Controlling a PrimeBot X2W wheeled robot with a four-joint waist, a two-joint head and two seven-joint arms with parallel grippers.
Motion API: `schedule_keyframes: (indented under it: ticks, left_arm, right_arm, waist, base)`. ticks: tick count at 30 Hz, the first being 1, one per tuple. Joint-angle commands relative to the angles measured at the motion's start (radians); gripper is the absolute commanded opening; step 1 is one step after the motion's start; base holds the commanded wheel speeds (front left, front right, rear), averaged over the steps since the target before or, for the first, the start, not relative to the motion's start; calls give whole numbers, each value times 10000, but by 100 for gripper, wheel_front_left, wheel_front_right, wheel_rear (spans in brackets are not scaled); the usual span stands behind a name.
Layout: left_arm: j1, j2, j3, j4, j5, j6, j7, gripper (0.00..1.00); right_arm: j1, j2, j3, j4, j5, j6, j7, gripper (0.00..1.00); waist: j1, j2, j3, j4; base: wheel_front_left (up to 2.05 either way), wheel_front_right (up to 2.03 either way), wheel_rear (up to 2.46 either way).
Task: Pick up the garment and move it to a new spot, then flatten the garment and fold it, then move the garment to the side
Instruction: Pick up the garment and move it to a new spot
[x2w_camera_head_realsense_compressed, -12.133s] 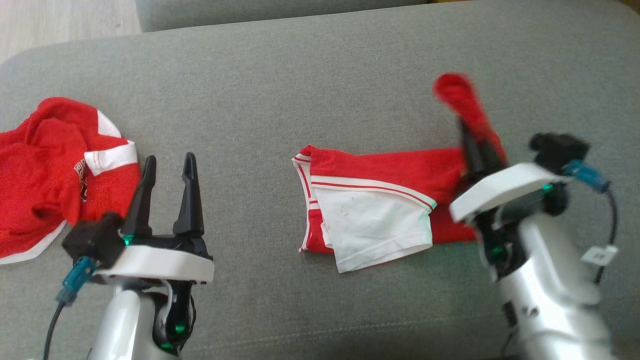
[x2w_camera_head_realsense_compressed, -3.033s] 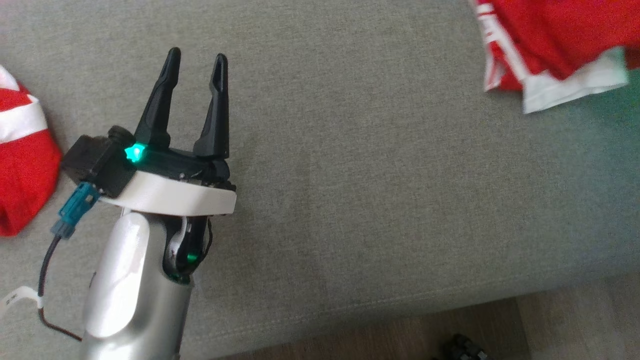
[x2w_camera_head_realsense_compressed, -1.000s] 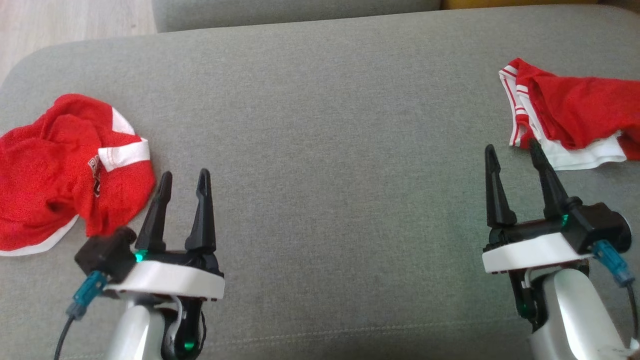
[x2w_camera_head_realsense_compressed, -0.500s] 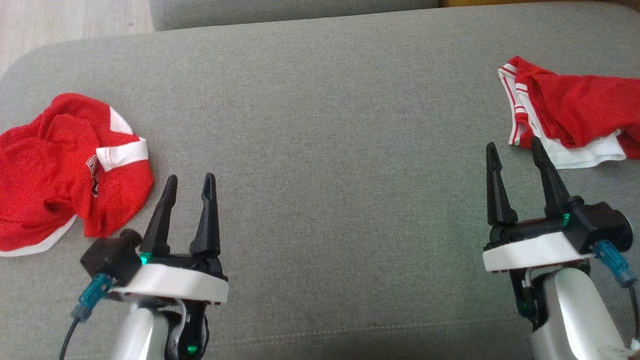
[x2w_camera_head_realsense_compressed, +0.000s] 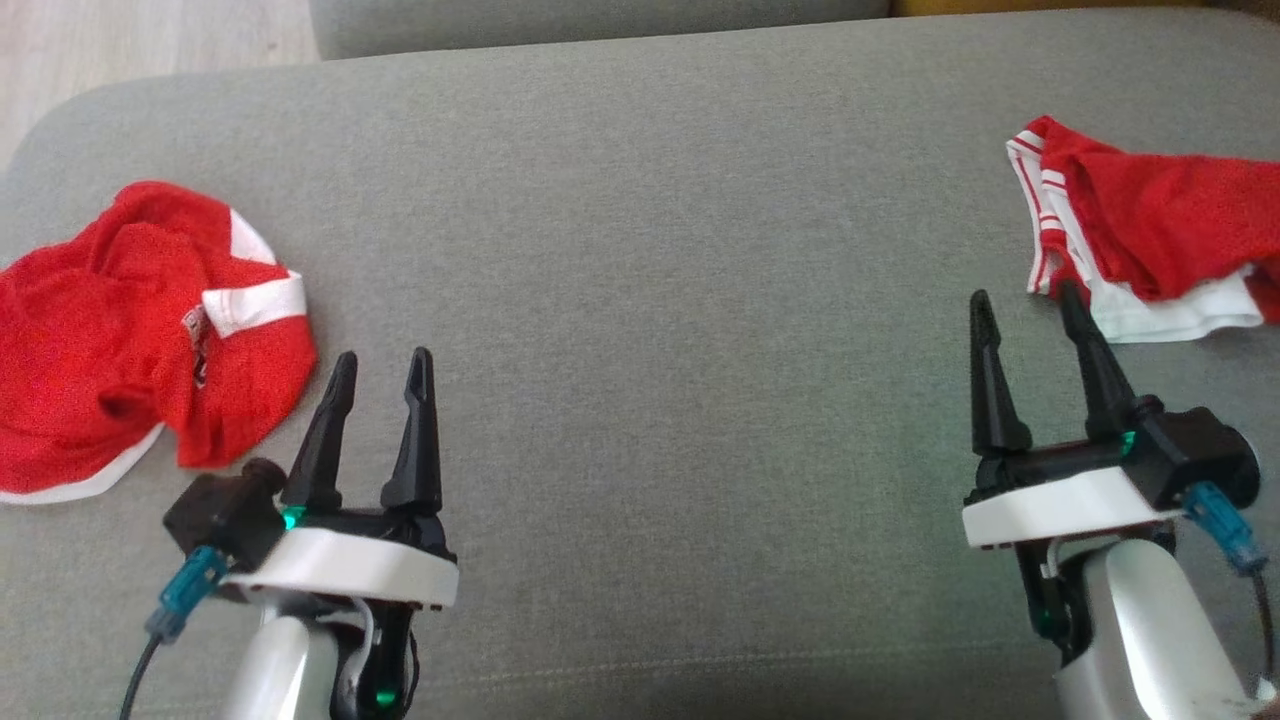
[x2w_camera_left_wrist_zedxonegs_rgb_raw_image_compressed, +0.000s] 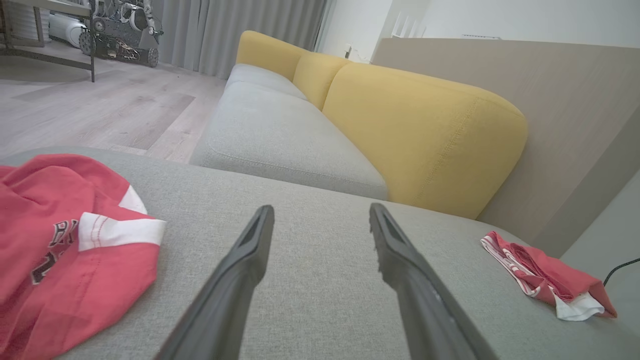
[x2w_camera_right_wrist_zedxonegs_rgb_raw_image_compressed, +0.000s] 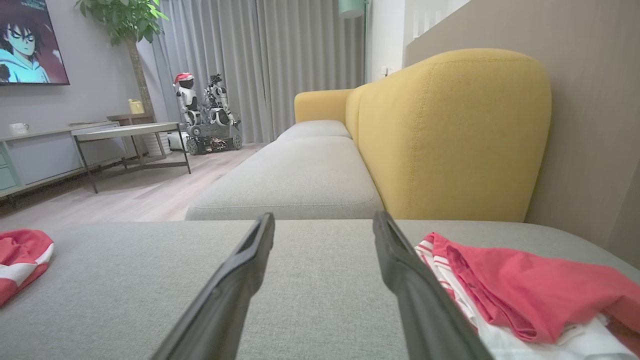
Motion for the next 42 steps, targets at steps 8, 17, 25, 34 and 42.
schedule_keyframes:
  ticks: [8,17,25,34,42]
  left_arm:
    - [-523,72,618,-475,-117,116,-51,100]
    - [-336,72,1056,-740,-283,199,-51,100]
    - [193,72,1282,-1074,-365,277,-51,100]
    - [400,72,1609,-1229,-599,469,-51,100]
    - [195,72,2146,-988,-854,257,-51,100]
  right_arm:
    - [-155,50,651,-255,-20,65,-89,100]
    - [-122,50,959,-57,-118,65,-89,100]
    - [-4,-20,1370,93,-186,65,-89,100]
    - [97,-103,1515,188,-149,65,-89,100]
    - [-2,-70,1475,144,-240,65,-89,100]
  waist:
    - [0,0,17,944]
    - [0,0,-77,2230]
    - [0,0,-162,3282]
    - [0,0,-280,3829]
    - [0,0,31,3470]
  base:
    - [0,0,0]
    - [0,0,0]
    - [0,0,0]
    - [0,0,0]
    - [0,0,0]
